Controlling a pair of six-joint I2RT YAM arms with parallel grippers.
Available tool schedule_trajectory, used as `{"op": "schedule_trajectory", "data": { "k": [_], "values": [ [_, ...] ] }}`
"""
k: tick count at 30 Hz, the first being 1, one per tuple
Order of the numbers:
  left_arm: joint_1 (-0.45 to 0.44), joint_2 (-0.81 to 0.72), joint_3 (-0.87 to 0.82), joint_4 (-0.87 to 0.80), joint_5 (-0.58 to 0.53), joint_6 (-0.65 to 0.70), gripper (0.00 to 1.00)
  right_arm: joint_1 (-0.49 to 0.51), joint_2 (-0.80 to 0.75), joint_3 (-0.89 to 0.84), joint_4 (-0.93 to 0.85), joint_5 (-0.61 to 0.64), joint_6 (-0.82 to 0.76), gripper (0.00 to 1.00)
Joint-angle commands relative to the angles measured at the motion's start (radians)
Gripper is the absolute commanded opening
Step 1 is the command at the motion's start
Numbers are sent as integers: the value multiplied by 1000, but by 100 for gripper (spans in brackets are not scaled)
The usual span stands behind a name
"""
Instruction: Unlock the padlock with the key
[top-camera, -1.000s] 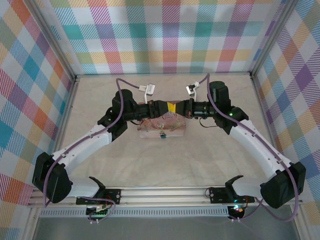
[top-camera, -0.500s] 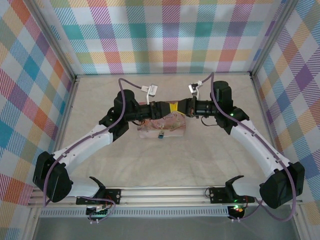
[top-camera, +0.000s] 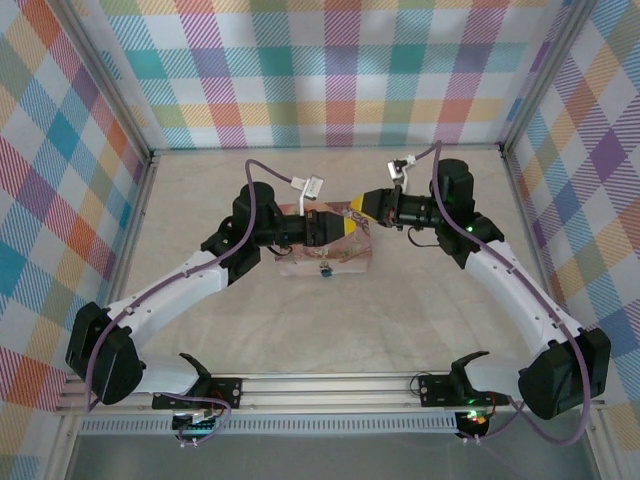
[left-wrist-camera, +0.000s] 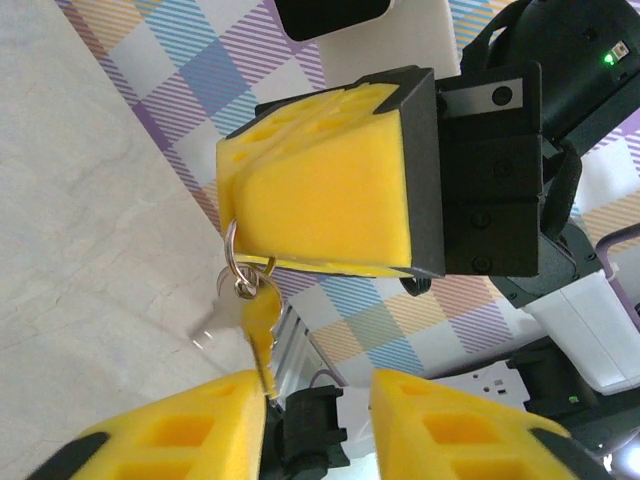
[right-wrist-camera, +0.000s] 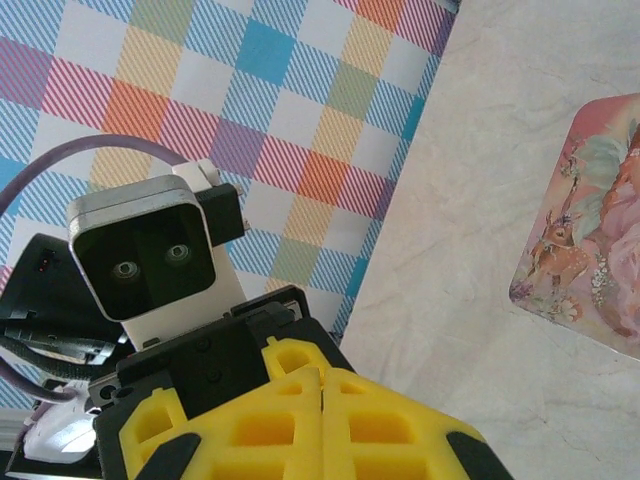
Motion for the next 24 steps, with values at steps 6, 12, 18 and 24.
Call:
{"op": "schedule_trajectory", "data": {
  "k": [6, 12, 18, 24],
  "values": [
    [-10, 4, 48, -41, -32, 56, 22, -3, -28, -5, 27, -33, 7, 0],
    [-4, 0, 50, -81, -76, 71, 5, -3, -41, -17, 23, -38, 3, 0],
    [2, -15, 49, -109, -110, 86, 0, -3, -53, -27, 14, -35, -4, 0],
    [4, -31, 64, -209, -141, 134, 0, -12, -69, -27, -39, -16, -49, 5]
  ]
}}
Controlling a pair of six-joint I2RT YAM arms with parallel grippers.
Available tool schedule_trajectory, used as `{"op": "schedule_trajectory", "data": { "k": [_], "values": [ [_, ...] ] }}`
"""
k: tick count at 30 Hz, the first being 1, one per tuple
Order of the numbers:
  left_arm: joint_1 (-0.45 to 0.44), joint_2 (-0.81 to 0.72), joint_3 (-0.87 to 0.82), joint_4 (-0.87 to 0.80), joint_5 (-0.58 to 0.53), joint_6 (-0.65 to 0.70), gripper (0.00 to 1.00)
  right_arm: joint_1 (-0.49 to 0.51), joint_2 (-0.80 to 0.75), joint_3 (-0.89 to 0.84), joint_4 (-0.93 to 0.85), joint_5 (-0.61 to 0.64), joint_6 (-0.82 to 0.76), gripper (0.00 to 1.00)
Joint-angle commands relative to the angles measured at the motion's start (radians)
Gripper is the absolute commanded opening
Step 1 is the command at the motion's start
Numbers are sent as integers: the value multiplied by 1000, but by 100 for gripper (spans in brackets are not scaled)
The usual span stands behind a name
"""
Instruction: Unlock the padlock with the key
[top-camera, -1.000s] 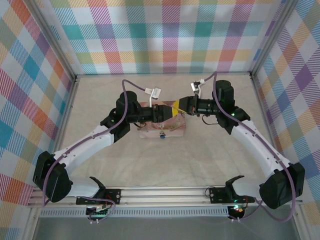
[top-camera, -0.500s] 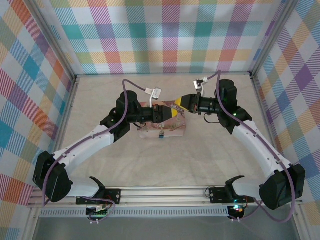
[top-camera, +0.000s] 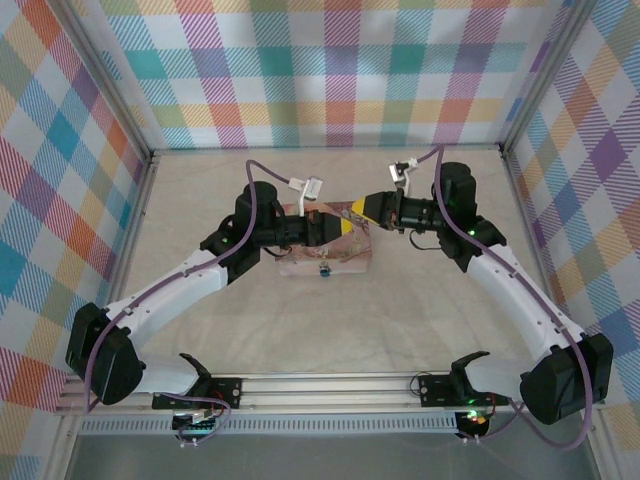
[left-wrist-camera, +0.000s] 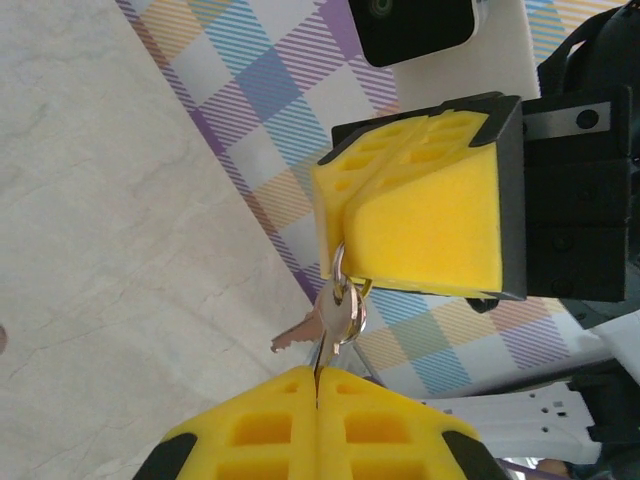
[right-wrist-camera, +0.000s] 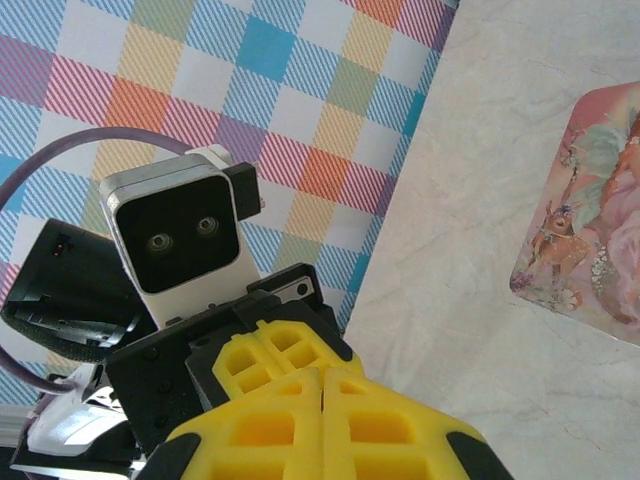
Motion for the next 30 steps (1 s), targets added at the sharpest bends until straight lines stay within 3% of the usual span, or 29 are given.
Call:
{"op": "schedule_trajectory", "data": {
  "k": [1, 4, 9, 13, 21, 26, 30],
  "values": [
    [3, -29, 53, -122, -58, 65, 0, -16, -44, -8, -27, -14, -51, 9],
    [3, -15, 124, -314, -78, 137, 0, -33, -56, -17, -84, 11, -98, 33],
    [3, 38, 263, -683, -99, 288, 0, -47, -69, -27, -174, 62, -217, 38],
    [3, 81, 333, -858, -51, 374, 0, -47, -75, -34, -196, 45, -311, 38],
    [3, 80, 369, -932, 120, 468, 0, -44, -42, -72, -92, -185, -343, 35],
    [2, 92, 392, -961, 186, 500, 0, -7, -27, -99, -60, -263, -340, 51],
    [1, 90, 397, -953, 234, 511, 0, 32, -28, -103, -52, -276, -354, 53]
  ]
}}
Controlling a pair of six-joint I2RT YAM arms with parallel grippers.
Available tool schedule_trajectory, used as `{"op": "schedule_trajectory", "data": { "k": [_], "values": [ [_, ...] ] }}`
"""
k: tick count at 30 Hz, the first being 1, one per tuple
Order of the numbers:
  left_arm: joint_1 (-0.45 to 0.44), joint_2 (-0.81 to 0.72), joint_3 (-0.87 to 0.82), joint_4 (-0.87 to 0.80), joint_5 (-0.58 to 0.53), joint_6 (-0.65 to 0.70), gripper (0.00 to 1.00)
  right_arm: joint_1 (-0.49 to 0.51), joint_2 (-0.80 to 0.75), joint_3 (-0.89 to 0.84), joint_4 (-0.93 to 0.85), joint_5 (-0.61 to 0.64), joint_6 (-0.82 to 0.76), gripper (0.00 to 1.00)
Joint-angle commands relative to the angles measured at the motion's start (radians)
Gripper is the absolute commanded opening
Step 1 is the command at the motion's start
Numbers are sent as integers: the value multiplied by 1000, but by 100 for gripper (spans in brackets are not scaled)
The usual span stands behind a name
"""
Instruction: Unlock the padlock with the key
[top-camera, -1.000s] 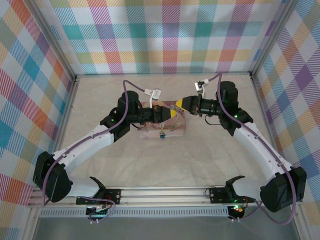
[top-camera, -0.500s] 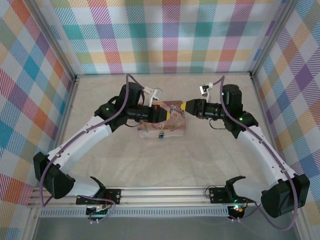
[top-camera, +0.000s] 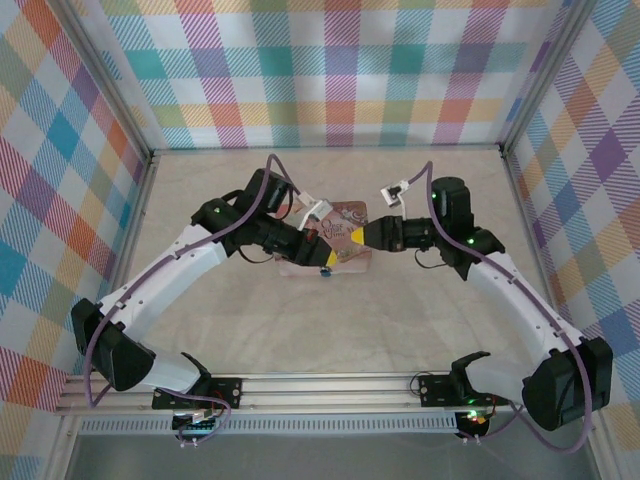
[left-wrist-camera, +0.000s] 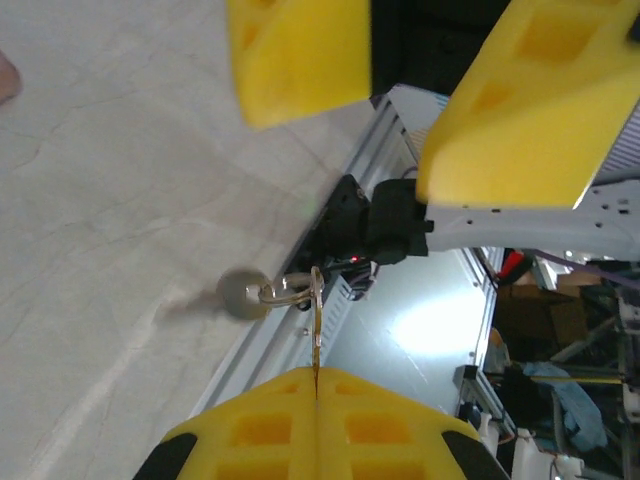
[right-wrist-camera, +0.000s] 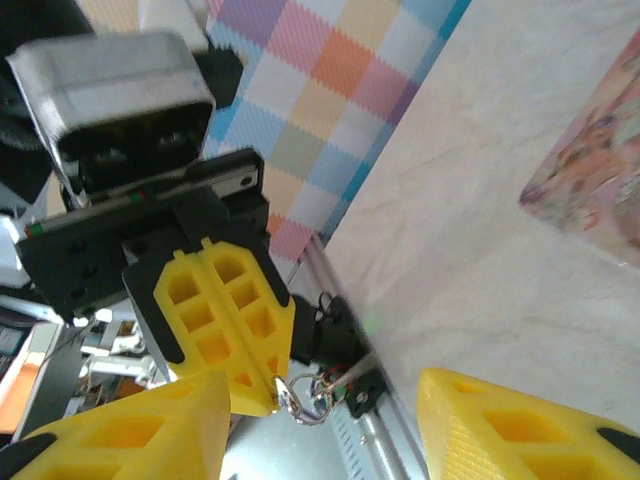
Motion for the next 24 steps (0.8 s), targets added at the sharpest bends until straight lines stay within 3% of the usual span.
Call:
{"op": "schedule_trajectory", "data": {
  "k": [1, 9, 18, 24],
  "values": [
    [-1, 0, 35, -27, 80, 42, 0, 24, -1, -2, 52, -69, -33, 53],
    [-1, 2, 45, -35, 114, 60, 0, 63, 7, 32, -7, -101, -83, 51],
    [-2, 5, 49, -42, 124, 68, 0, 72, 12, 45, -22, -123, -103, 34],
    [-1, 10, 57, -58, 134, 82, 0, 72, 14, 55, -41, -124, -118, 36]
  ]
}}
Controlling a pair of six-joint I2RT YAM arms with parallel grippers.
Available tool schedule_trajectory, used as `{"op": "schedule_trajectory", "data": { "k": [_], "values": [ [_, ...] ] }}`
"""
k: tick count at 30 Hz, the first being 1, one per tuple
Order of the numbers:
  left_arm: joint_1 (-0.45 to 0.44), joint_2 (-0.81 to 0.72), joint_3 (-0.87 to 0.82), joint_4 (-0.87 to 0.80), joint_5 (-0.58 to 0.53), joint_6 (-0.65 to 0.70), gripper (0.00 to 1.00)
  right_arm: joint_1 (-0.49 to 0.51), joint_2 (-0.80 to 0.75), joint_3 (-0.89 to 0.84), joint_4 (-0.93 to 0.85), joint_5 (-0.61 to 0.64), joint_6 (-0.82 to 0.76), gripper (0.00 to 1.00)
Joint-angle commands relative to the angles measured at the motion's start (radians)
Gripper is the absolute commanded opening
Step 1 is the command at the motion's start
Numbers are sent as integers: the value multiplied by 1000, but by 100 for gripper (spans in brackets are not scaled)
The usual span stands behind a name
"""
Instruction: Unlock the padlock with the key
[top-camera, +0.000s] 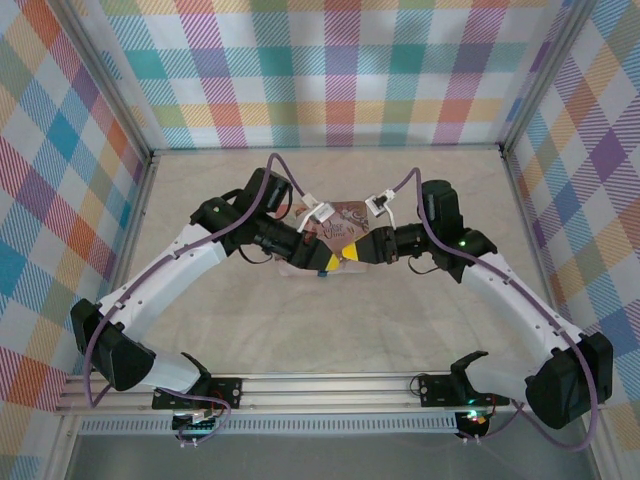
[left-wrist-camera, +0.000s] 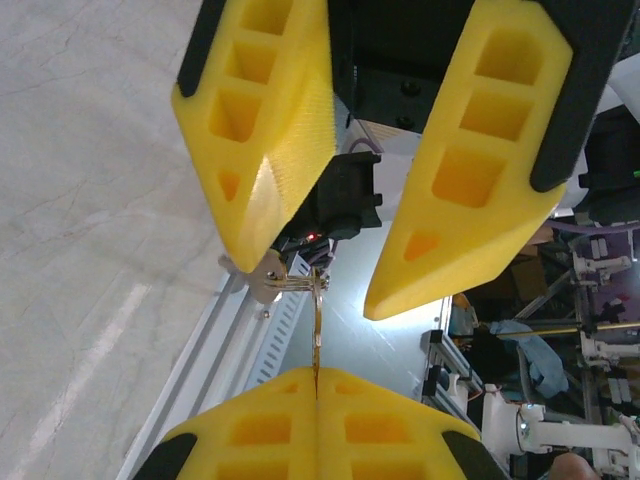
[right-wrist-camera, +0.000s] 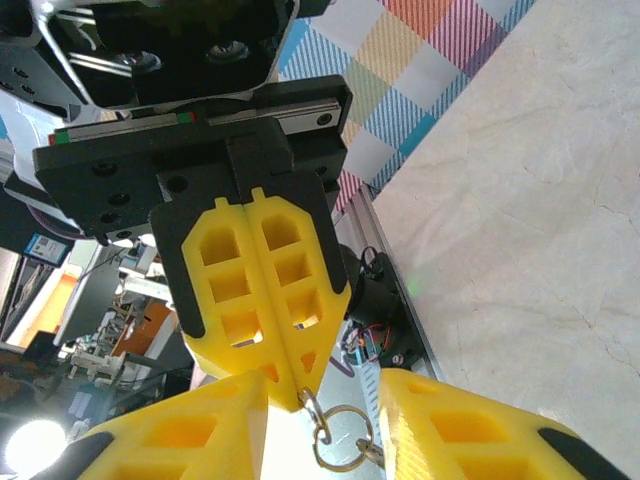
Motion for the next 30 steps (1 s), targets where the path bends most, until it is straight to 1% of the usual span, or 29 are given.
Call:
{"op": "schedule_trajectory", "data": {
  "k": [1, 5, 7, 13, 15, 21, 25, 26, 28, 29, 30],
  "values": [
    [-1, 10, 39, -29, 29, 30, 0, 5, 8, 33, -17, -34, -36, 36],
    [-2, 14, 44, -30, 30, 31, 0, 15, 17, 45, -30, -50, -47, 35],
    [-1, 20, 47, -33, 33, 34, 0, 17, 19, 51, -42, -51, -58, 32],
    [-1, 22, 50, -41, 27, 44, 0, 19, 19, 53, -72, -52, -86, 19],
    [-1, 21, 51, -45, 23, 47, 0, 19, 19, 53, -87, -49, -101, 12],
    [2, 18, 50, -54, 12, 56, 0, 19, 2, 51, -111, -36, -133, 0],
    [16, 14, 44, -28, -28, 19, 0, 19, -18, 38, -93, 16, -123, 0],
    [28, 9, 37, -4, -54, -10, 3, 19, -24, 35, -89, 45, -116, 0],
    [62, -16, -4, 74, -86, -87, 36, 18, -35, 25, -68, 101, -100, 0],
    [83, -36, -32, 121, -105, -136, 46, 17, -42, 19, -55, 138, -92, 0],
    [104, -61, -68, 185, -125, -188, 51, 17, -48, 12, -36, 170, -81, 0]
  ]
}}
